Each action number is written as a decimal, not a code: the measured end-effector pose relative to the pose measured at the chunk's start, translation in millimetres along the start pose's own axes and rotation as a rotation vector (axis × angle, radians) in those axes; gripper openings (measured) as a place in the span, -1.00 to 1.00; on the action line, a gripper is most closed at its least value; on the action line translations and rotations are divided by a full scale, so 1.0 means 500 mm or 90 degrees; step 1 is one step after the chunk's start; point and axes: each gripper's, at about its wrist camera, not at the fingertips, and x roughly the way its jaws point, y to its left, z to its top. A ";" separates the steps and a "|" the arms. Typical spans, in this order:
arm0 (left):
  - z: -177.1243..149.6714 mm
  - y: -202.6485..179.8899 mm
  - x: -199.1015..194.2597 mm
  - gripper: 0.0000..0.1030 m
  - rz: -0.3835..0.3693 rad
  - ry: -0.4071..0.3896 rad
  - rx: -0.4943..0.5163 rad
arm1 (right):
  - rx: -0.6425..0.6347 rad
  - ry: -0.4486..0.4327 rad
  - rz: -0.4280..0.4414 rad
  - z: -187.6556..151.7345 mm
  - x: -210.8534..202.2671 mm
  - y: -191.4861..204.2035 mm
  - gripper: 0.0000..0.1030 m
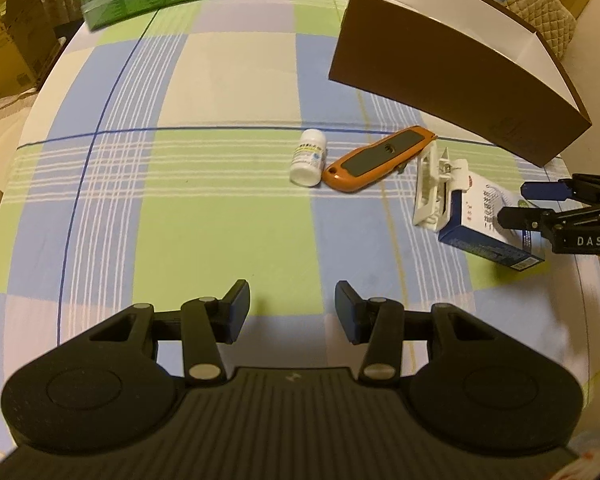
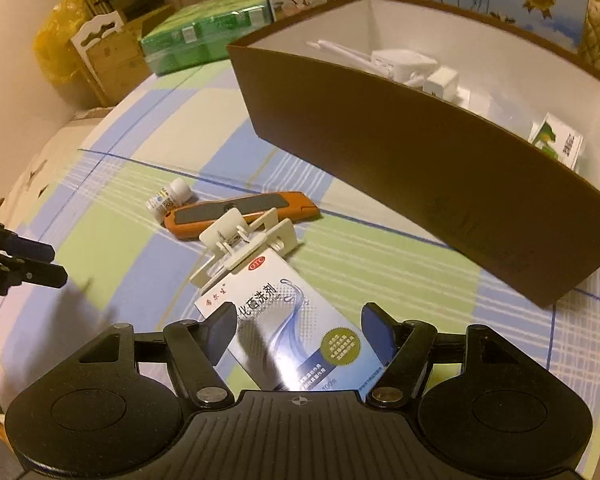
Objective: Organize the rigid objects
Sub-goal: 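Move both tools back out of the box toward the medicine box, then grasp the white pill bottle with left tool while right tool grasps the medicine box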
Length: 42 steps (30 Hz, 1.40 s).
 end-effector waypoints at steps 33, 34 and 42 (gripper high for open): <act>-0.023 -0.016 0.012 -0.18 -0.037 -0.015 0.034 | 0.011 0.033 -0.085 -0.073 0.014 0.127 0.28; -0.020 -0.018 0.013 -0.18 -0.037 -0.017 0.036 | 0.010 0.028 -0.085 -0.075 0.014 0.126 0.20; 0.014 -0.030 0.027 -0.18 -0.031 -0.035 0.065 | 0.043 0.021 -0.127 -0.077 -0.003 0.077 0.19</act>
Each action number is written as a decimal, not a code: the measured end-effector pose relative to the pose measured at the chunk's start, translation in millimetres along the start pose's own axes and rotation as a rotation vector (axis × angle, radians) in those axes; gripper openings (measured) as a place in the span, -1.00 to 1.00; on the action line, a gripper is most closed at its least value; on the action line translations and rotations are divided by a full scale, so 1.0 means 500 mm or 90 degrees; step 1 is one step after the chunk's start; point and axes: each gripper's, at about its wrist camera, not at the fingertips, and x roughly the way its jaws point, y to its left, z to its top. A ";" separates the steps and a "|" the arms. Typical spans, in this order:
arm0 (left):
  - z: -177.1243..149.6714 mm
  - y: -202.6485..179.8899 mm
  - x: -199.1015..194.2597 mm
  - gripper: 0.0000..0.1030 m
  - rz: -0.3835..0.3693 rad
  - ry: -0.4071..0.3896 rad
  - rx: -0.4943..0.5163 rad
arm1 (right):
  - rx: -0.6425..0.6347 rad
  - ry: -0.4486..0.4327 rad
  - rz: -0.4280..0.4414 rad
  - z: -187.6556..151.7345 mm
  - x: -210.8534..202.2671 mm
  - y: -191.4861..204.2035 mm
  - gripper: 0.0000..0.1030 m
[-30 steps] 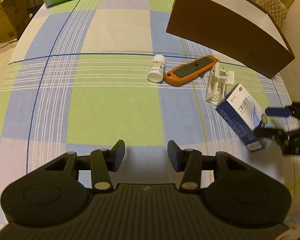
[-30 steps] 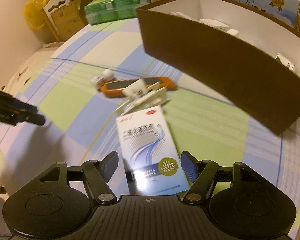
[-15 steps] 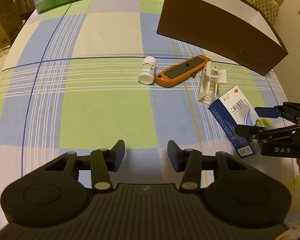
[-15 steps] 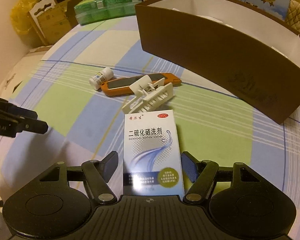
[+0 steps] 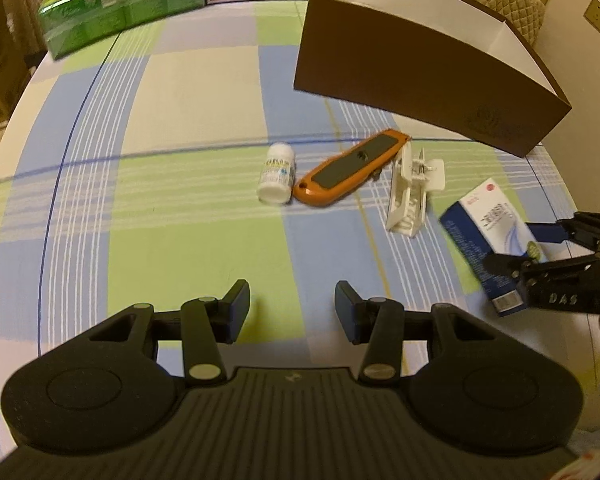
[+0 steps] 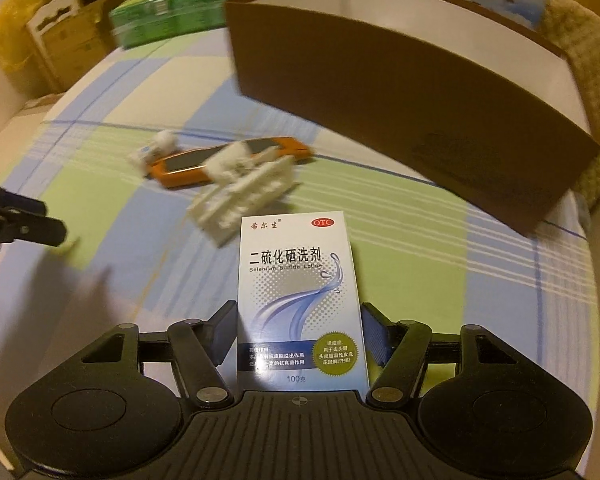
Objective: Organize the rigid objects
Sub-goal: 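Grasp the white pill bottle with left tool while right tool grasps the medicine box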
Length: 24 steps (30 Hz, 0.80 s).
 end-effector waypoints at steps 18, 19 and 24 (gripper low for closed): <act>0.144 0.009 0.125 -0.20 0.020 -0.011 0.071 | 0.107 -0.004 -0.065 0.018 -0.005 -0.129 0.19; 0.149 0.008 0.131 -0.20 0.019 -0.009 0.070 | 0.109 -0.003 -0.064 0.019 -0.003 -0.130 0.19; 0.166 0.001 0.162 -0.23 0.020 -0.001 0.076 | 0.117 -0.003 -0.067 0.026 -0.002 -0.138 0.19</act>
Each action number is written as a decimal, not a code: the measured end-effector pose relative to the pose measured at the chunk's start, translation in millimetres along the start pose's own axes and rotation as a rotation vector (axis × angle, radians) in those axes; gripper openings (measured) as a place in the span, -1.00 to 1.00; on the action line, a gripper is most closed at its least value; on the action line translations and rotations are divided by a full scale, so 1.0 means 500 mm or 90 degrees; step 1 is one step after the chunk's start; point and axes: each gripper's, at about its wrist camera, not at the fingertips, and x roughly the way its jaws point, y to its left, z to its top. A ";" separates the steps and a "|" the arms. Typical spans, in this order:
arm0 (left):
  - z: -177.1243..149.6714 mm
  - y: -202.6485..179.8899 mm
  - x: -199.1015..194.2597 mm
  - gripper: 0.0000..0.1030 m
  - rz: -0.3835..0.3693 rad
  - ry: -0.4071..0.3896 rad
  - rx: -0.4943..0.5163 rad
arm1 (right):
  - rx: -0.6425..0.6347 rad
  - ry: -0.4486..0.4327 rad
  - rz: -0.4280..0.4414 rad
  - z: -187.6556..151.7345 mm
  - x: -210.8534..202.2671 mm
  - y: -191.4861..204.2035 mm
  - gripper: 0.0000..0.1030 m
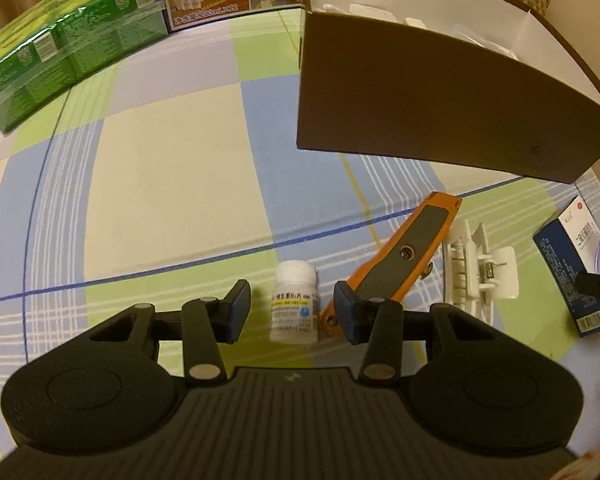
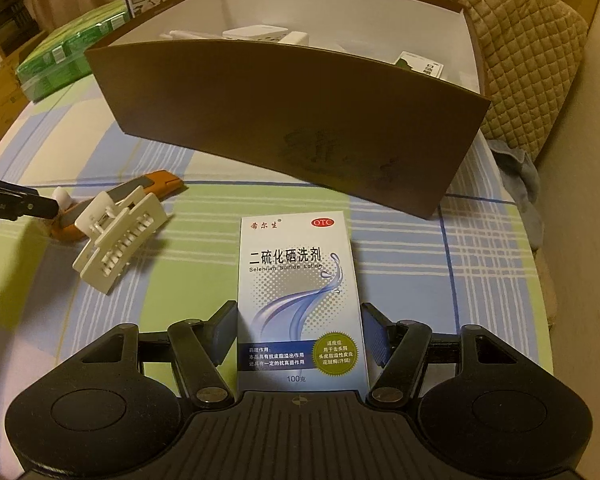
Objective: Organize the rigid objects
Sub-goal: 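Grasp the white pill bottle with left tool while right tool grasps the medicine box, then carry the pill bottle in left tool to the box while right tool carries the medicine box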
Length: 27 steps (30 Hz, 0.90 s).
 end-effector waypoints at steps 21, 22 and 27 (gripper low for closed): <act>-0.012 0.006 0.001 -0.57 0.008 -0.003 -0.001 | -0.031 -0.017 0.003 0.024 0.009 -0.002 0.17; -0.011 0.004 -0.010 -0.57 0.004 -0.009 -0.002 | -0.034 -0.022 0.009 0.026 0.003 -0.001 0.17; 0.012 -0.017 -0.074 -0.57 -0.022 -0.058 0.009 | -0.052 -0.051 0.043 0.042 -0.044 0.002 0.17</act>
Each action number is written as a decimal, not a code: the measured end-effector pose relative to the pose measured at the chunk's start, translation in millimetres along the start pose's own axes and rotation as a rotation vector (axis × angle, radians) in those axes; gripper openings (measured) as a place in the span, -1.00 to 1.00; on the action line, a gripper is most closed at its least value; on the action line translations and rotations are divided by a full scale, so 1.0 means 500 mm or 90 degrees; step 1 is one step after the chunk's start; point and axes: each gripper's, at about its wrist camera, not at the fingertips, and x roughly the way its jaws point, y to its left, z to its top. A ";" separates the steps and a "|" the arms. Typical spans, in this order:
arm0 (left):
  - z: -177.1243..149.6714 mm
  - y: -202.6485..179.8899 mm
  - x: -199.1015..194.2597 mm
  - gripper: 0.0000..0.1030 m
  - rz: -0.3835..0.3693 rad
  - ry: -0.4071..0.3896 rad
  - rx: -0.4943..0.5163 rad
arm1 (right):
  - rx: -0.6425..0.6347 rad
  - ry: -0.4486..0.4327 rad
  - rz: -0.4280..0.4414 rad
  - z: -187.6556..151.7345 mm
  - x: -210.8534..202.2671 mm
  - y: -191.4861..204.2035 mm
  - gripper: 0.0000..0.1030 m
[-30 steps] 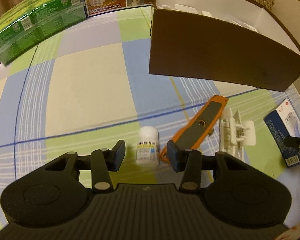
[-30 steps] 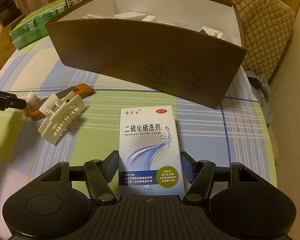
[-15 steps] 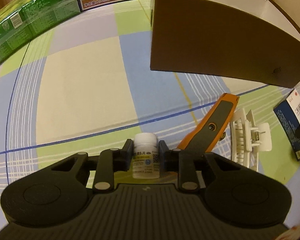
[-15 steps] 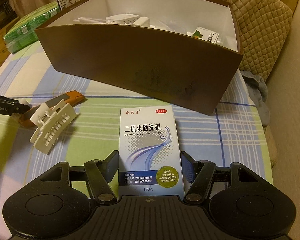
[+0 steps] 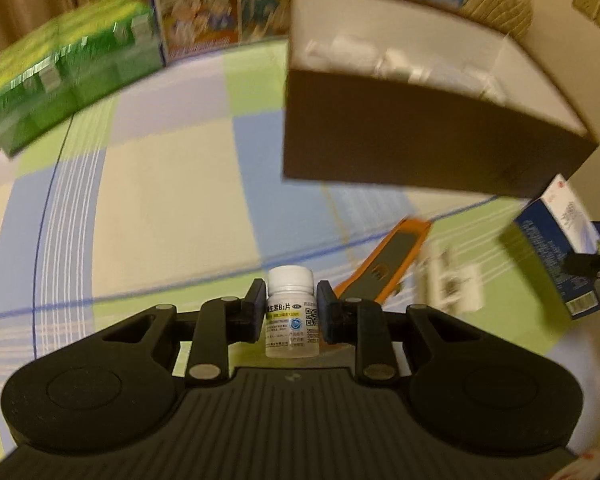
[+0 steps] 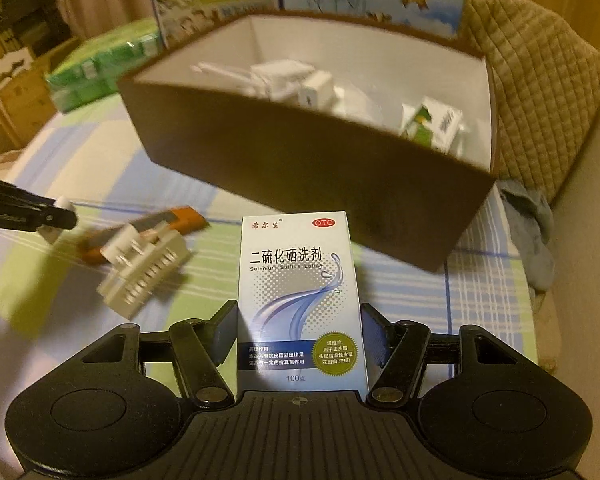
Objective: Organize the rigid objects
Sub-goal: 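Carry the pill bottle in left tool to the box while right tool carries the medicine box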
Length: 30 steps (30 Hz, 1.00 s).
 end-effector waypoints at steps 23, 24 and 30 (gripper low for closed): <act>0.301 -0.111 -0.016 -0.57 -0.036 -0.095 0.096 | 0.004 -0.173 0.053 0.218 -0.143 -0.081 0.17; 0.306 -0.109 -0.004 -0.57 -0.036 -0.085 0.093 | 0.004 -0.173 0.047 0.226 -0.137 -0.088 0.17; 0.330 -0.111 0.065 -0.57 -0.036 -0.025 0.085 | -0.015 -0.166 0.020 0.258 -0.084 -0.117 0.17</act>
